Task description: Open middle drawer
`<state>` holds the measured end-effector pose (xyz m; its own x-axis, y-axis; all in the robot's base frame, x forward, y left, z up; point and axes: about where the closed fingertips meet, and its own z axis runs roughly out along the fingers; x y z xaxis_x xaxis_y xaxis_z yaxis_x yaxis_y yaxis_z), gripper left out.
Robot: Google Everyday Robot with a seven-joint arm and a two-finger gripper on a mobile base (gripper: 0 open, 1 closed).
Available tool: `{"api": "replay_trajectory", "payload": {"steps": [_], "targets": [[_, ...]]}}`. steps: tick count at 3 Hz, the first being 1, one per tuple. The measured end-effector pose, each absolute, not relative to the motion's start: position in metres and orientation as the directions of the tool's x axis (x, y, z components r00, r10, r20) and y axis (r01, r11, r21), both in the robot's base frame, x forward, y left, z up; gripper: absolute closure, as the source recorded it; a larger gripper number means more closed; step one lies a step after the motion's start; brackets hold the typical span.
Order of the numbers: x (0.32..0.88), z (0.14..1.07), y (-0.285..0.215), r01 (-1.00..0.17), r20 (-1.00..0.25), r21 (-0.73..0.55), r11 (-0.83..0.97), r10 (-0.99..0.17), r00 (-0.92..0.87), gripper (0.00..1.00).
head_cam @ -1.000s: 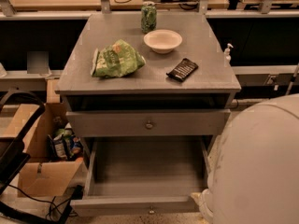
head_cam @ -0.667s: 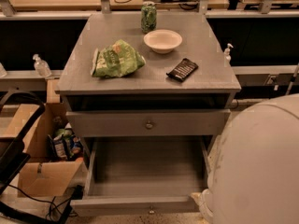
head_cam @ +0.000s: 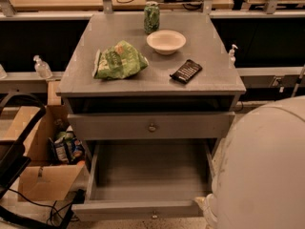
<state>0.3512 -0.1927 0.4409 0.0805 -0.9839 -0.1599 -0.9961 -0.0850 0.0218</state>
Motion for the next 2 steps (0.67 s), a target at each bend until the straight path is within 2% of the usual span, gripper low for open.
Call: {"api": "replay_trajectory", "payload": {"steps": [2], "targets": [[0.371,0.438,-0.197,-0.997,-0.17,0.015,-0.078,-0.983,0.075,0.0]]}}
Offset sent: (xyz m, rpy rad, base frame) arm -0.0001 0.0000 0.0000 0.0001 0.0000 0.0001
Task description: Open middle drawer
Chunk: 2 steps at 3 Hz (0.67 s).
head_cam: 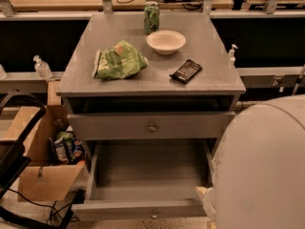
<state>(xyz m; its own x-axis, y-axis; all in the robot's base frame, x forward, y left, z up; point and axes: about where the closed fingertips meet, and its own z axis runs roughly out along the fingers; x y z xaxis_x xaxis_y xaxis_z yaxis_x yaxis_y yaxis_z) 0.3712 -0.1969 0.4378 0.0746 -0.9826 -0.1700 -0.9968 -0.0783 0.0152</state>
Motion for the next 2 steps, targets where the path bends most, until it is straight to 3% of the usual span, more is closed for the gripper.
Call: {"api": "replay_trajectory", "payload": {"steps": [1,2], "targets": [[0.3795,0.438,-0.1953,-0.997,-0.173,0.007,-0.078,-0.982,0.076,0.0],[0.379,0.4378,-0.1952,-0.997,-0.174,0.008,-0.078,-0.982,0.076,0.18]]}}
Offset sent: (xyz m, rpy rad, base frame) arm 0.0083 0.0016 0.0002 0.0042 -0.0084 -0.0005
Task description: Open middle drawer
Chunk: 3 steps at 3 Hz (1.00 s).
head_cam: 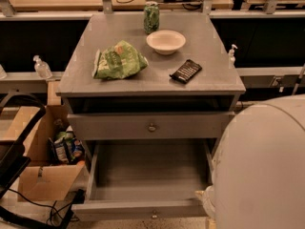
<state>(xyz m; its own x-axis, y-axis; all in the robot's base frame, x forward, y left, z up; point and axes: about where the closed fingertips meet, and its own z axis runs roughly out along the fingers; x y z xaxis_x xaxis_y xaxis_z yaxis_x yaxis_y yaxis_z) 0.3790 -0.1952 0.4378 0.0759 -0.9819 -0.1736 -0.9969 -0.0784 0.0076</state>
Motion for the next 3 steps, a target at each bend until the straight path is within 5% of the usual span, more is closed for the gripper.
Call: {"api": "replay_trajectory", "payload": {"steps": [3], "targets": [[0.356,0.429,-0.208,-0.997,-0.159,0.063,-0.039,-0.987,0.028,0.89]]}}
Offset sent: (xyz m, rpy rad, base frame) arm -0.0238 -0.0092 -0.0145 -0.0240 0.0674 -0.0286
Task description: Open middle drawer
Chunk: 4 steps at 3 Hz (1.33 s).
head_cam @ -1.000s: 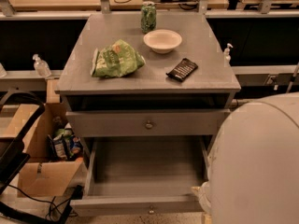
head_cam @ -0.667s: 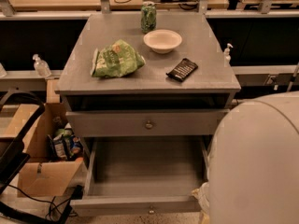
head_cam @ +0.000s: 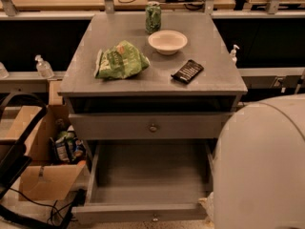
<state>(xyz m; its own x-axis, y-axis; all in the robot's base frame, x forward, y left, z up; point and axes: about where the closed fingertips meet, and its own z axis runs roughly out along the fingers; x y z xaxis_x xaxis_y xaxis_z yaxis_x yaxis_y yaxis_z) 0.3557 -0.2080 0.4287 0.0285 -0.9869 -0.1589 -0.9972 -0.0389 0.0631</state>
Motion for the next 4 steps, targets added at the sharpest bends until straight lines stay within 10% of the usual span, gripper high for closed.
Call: {"api": "replay_trajectory", "payload": {"steps": [4], "targets": [[0.3579,0.4288,-0.208,-0.997,-0.159,0.063,-0.039,-0.987,0.028,1.0]]}}
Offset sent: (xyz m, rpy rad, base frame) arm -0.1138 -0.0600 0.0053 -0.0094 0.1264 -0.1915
